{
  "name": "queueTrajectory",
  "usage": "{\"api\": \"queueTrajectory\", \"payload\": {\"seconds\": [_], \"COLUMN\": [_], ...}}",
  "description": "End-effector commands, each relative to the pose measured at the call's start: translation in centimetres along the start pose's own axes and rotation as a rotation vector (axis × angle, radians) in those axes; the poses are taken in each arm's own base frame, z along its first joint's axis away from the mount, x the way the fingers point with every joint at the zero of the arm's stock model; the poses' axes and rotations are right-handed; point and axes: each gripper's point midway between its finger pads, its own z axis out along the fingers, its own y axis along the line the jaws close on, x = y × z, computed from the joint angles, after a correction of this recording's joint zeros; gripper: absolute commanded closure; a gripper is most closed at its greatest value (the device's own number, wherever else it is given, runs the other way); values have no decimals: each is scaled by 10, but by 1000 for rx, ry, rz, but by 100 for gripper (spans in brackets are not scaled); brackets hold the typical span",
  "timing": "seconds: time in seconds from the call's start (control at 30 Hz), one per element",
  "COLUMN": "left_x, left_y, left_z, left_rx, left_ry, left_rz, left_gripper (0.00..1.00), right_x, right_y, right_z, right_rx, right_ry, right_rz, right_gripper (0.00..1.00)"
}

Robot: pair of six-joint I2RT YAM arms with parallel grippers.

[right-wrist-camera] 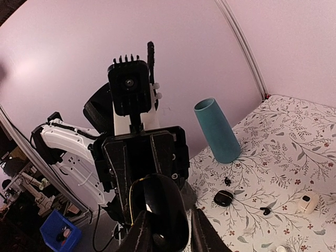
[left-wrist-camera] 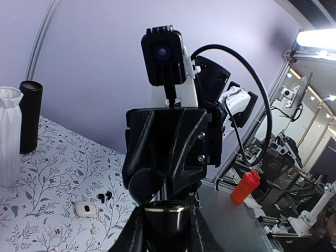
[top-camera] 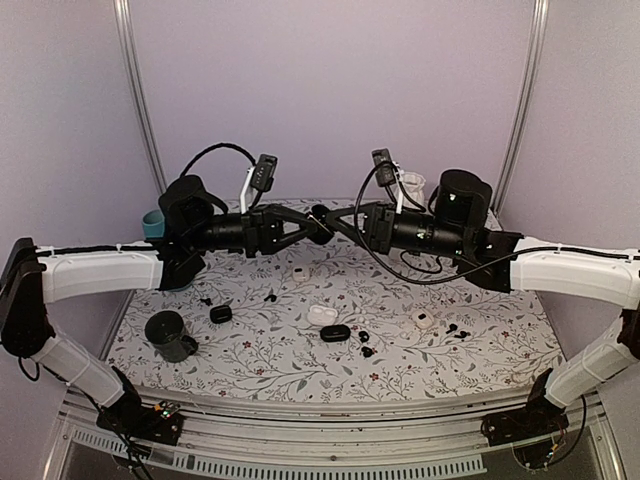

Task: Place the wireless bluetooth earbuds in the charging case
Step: Open the charging case.

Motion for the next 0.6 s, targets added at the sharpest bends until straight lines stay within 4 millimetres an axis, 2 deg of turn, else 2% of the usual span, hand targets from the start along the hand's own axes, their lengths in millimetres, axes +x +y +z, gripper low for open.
{"api": "queueTrajectory", "payload": {"seconds": [0.0,0.17,0.23,0.43,0.47,0.57], "left_x": [-2,-4,-3,-4,-4,-4], "left_y": [-23,-25,-25,-24,-25,-24], "left_z": [6,6,5,5,5,5], "left_rx": [89,91,92,86,86,82], "left_ry": [5,1,2,0,-2,-1], "left_rz": [39,46,47,52,54,54], "left_gripper": [100,100,100,100,100,100], "right_x": [12,13,13,13,13,15], "right_y": [-14,-15,-17,-14,-14,-12], "right_z": [8,8,7,9,10,10], "right_rx": [33,43,51,38,36,27], "right_ry": [50,50,50,66,68,81], "right_rz": [14,20,22,24,22,15], "right_gripper": [77,80,86,93,91,75]}}
